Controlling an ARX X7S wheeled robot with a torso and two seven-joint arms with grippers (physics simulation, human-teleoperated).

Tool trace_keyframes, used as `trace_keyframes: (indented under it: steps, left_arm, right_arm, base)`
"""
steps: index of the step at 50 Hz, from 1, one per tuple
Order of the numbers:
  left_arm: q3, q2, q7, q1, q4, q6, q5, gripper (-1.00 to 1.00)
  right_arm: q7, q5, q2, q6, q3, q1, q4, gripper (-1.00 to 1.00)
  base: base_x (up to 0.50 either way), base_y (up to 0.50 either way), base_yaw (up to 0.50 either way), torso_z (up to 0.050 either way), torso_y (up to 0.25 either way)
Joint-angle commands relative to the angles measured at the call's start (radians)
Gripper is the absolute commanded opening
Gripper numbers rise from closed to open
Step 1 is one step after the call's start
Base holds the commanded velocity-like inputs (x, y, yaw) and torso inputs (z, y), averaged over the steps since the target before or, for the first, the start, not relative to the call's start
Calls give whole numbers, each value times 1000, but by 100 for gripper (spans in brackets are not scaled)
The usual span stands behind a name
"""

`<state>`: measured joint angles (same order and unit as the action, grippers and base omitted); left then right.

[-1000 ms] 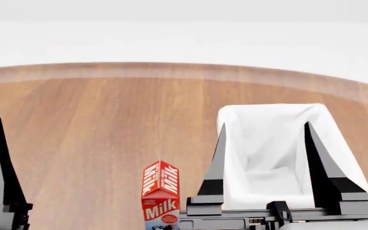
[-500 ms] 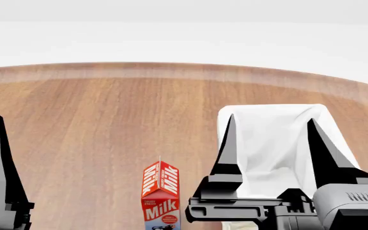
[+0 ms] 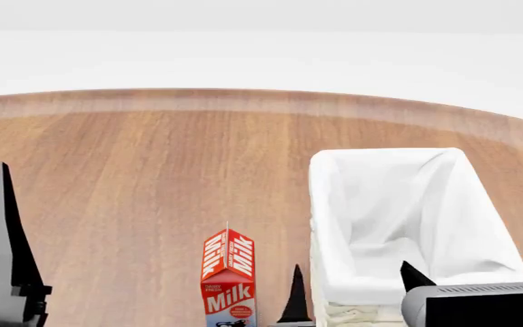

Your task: Pick up the alphabet soup and the tomato sauce, and put them in the basket.

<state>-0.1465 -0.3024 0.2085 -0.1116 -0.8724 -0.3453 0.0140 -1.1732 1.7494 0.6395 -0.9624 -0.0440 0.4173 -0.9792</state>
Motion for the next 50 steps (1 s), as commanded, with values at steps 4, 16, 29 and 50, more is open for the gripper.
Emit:
trace_keyframes:
  steps: [4, 16, 29, 50]
  left_arm:
    - [0, -6, 8, 1, 11, 16, 7, 100]
    - [2, -13, 15, 7, 10, 17, 12, 100]
    - [-2, -17, 23, 10, 10, 22, 15, 100]
    - [-4, -23, 34, 15, 17, 33, 22, 100]
  right_arm:
    - [-111, 128, 44, -41, 34, -128, -19, 100]
    - [-27, -15, -4, -112, 35, -326, -11, 100]
    - [110, -243, -42, -147, 52, -522, 34, 100]
    - [124, -325, -42, -167, 109, -601, 70, 100]
  base:
    - [0, 0, 0, 0, 0]
    - [0, 0, 0, 0, 0]
    - [0, 0, 0, 0, 0]
    - [0, 0, 0, 0, 0]
